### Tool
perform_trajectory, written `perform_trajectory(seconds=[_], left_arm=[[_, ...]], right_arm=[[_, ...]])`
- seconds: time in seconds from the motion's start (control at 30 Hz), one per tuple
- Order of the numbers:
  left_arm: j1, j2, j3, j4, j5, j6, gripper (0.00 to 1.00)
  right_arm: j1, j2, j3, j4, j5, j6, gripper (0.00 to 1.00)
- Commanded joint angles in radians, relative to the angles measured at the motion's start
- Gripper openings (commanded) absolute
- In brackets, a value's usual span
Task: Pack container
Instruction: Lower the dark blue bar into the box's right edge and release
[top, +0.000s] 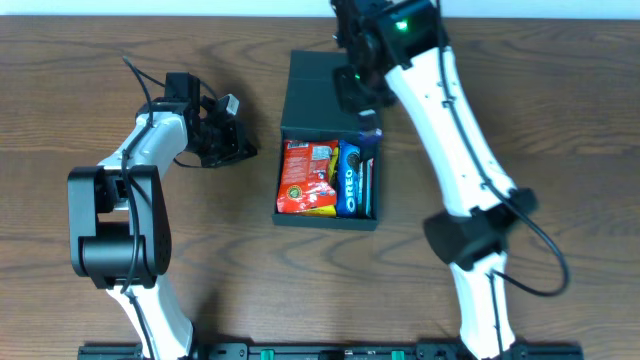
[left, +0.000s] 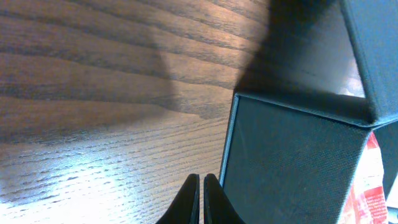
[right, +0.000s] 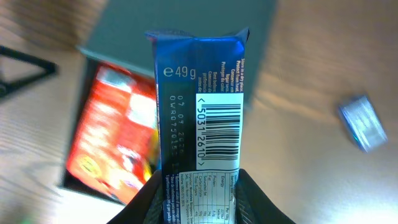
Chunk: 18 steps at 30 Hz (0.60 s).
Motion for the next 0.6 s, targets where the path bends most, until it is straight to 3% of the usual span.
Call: perform_trajectory(seconds=[0.0, 0.17, 0.33, 0.57], left_arm=[[0.000, -0.020, 0.002, 0.016, 0.007, 0.037, 0.06], [0.001, -0.020, 0.002, 0.038, 0.006, 0.037, 0.06], [0.001, -0.020, 0.002, 0.042, 0.007, 0.036, 0.06], [0.001, -0.020, 0.002, 0.027, 0.007, 0.033, 0.06]], right_arm=[[-0.014, -0.086, -0.172, 0.008, 0.102, 0.014, 0.02], [-0.011, -0.280, -0.500, 0.194, 0.090, 0.036, 0.01], [0.007, -0.338, -0.798, 0.387, -0.029, 0.181, 0.02], [0.063, -0.337, -0.925, 0.469, 0.004, 0.428, 0.01]])
